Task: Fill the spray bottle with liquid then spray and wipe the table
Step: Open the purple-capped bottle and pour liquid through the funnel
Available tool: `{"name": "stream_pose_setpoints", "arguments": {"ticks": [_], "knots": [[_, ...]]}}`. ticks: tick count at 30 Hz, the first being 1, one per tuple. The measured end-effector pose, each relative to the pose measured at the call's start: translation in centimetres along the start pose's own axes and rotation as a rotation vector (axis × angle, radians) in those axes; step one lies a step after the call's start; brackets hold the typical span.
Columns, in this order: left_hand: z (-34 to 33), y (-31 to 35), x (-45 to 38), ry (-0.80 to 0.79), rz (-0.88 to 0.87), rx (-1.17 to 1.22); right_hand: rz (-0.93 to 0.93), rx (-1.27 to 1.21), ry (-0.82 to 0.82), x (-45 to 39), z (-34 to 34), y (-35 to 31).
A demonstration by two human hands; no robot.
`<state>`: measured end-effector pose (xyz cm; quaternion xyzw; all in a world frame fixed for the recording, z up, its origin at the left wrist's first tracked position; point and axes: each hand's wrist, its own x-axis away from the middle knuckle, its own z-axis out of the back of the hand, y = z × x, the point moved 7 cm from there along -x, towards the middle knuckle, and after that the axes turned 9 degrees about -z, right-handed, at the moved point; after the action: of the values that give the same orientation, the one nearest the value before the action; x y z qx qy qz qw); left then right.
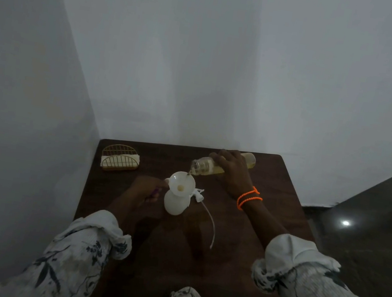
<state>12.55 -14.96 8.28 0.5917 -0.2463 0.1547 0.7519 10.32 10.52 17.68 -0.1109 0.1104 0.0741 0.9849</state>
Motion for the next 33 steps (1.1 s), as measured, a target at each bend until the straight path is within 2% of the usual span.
{"name": "stream_pose_setpoints", "arguments": {"ticks": [33], "knots": [[0.2,-0.6,-1.5,0.008,-0.001,-0.026,0.013,-0.023,0.035,-0.4,0.4,-0.5]]}}
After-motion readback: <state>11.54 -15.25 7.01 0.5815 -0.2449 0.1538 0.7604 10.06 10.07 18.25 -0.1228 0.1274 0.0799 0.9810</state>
